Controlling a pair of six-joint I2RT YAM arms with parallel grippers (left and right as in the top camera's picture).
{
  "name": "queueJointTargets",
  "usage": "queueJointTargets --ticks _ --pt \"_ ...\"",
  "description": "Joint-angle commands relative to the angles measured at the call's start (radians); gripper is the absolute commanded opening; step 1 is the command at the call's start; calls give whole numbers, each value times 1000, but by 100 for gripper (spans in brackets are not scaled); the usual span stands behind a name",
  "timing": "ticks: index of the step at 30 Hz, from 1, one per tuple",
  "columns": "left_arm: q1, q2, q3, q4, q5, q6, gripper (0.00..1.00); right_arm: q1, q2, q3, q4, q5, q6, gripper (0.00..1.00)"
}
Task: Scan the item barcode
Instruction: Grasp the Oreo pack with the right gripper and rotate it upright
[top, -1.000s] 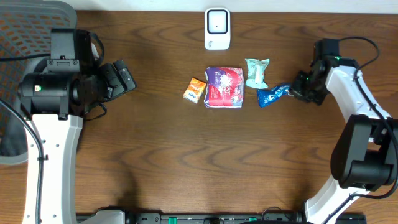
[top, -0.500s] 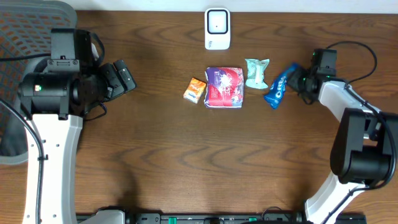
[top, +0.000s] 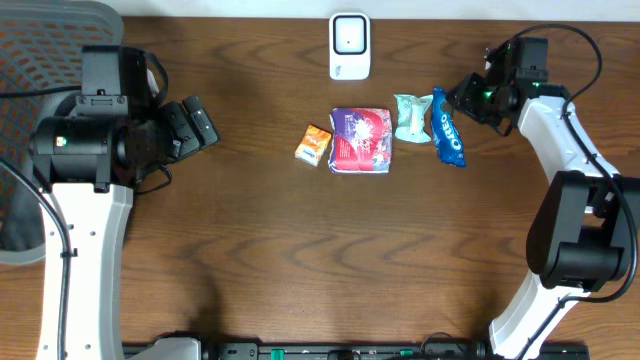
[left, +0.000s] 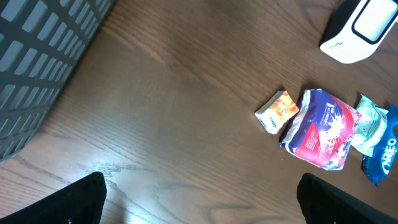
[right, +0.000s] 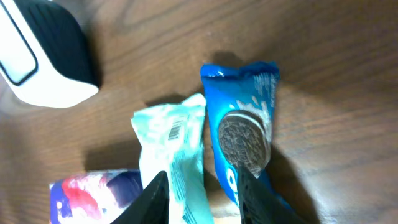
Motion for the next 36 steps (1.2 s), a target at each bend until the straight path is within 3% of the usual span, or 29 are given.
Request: queueJointTargets --ticks 1,5,12,14,17,19,24,29,36 --pt "4 -2 0 -3 -6 3 98 4 5 -6 -57 36 -108 33" --pt "4 -2 0 -3 -6 3 98 16 18 -85 -34 151 -108 35" --pt "4 -2 0 -3 -6 3 98 16 41 -162 74 152 -108 34" --pt "4 -2 0 -3 -6 3 98 16 62 -163 79 168 -108 29" --pt "4 -2 0 -3 -6 3 98 14 95 -163 67 249 -108 11" --pt "4 -2 0 -3 -6 3 98 5 97 -162 57 304 -104 7" --pt "4 -2 0 -3 -6 3 98 -32 64 -109 -16 369 -105 15" --pt "4 -2 0 -3 -6 3 98 -35 50 16 -149 346 -129 35" --pt "4 -2 0 -3 -6 3 98 -9 50 98 -321 271 -139 54"
